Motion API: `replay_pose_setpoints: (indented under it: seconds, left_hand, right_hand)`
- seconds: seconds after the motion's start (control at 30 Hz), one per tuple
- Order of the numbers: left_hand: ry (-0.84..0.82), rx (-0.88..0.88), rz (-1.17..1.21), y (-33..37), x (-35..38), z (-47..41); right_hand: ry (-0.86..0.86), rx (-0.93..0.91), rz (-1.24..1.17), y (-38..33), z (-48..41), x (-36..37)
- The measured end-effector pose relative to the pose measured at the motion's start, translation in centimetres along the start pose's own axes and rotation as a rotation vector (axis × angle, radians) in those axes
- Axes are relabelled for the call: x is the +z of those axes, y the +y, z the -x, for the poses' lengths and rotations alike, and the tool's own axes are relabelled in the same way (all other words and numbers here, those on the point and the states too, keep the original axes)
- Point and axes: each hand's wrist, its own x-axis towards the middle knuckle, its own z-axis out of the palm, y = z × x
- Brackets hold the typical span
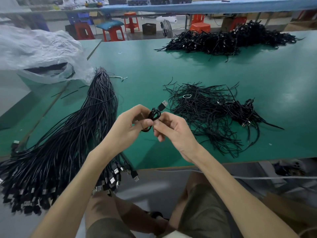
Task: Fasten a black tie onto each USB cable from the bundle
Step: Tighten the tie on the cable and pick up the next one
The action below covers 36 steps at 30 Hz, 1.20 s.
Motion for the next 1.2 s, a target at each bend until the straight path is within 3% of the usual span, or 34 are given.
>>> replay_pose_setpoints:
  seconds: [0.1, 0.2, 0.3, 0.5, 0.6, 0.73, 0.9, 1.2]
  left_hand:
    - [-0.008, -0.092, 0.079, 0.1, 0.6, 0.0]
    - [0.013, -0.293, 0.170, 0.2, 1.3, -0.3]
    - [-0.037, -0.471, 0.246, 0.4, 1.6, -0.6]
    - [-0.117, -0.691, 0.355, -0.2, 1.7, -0.6]
    - [-0.163, -0.729, 0.401, -0.3, 1.7, -0.5]
    - [-0.166, -0.617, 0.450, -0.9, 1.1, 0.2]
    - [-0.318, -0.274, 0.503, -1.7, -1.6, 1.1]
    - [-0.042, -0.077, 0.251, -1.3, -0.2, 0.4]
  right_hand:
    - [0.042, -0.038, 0.055, 0.1, 0.1, 0.1]
    - [0.133, -0.090, 0.181, 0.6, 0.1, 0.4]
    - [0.200, -0.180, 0.463, 1.3, 0.4, 0.5]
    - [0.094, -0.522, 1.079, 1.6, 0.8, -0.2]
    - [0.020, -0.620, 1.264, 1.6, 0.8, -0.5]
    - [0.027, -0.572, 1.228, 1.3, 1.3, -1.0]
    - [0.099, -0.441, 1.028, 0.4, 1.0, -1.0]
    - [0.112, -0.323, 0.709, 0.2, 0.1, 0.4]
